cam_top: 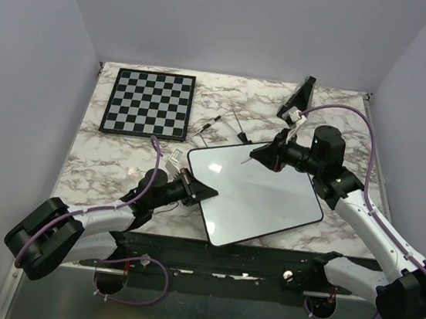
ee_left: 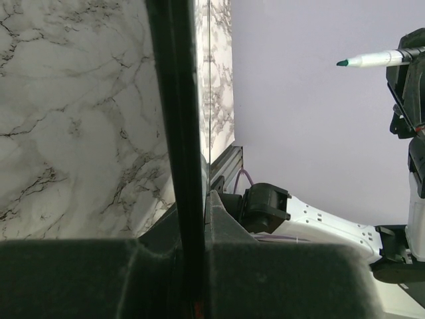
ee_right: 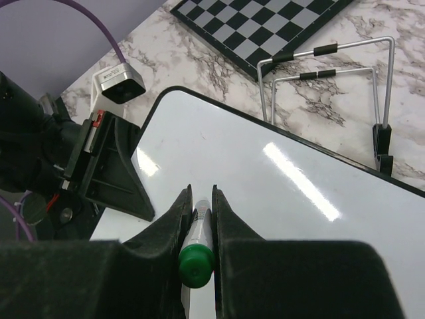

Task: Write a sentence on the whiteboard

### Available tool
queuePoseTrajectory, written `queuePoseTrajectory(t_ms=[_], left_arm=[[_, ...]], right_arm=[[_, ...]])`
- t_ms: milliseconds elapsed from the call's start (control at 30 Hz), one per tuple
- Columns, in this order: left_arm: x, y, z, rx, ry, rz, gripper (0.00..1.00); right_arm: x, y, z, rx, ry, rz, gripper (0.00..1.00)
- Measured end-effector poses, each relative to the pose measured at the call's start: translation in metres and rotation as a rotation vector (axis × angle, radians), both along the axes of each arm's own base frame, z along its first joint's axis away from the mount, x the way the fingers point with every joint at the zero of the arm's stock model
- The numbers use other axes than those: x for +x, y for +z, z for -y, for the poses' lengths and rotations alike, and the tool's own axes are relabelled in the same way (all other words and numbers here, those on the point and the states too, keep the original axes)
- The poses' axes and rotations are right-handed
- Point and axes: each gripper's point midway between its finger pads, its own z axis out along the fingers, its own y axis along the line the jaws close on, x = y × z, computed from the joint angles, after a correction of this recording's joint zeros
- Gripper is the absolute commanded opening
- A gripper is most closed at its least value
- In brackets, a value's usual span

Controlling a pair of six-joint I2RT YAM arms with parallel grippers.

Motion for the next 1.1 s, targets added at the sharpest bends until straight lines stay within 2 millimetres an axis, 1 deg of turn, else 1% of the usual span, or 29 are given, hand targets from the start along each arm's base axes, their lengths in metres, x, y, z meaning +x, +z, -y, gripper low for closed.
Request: queuePoseTrajectory(t_ms=[367, 800, 1100], left_arm=[[-0.002, 0.000, 0.001, 0.005, 0.004, 0.005, 0.00], [-0.002, -0.001, 0.003, 0.005, 0.004, 0.009, 0.00], [-0.002, -0.001, 0.004, 0.005, 0.005, 0.010, 0.00]], right_arm=[[-0.004, 0.001, -0.001, -0.001, 0.031, 0.017, 0.01], [-0.020, 0.003, -0.008, -0.005, 0.174, 0.077, 0.01], [-0.023, 0.003, -0.009, -0.006, 0.202, 0.093, 0.01]])
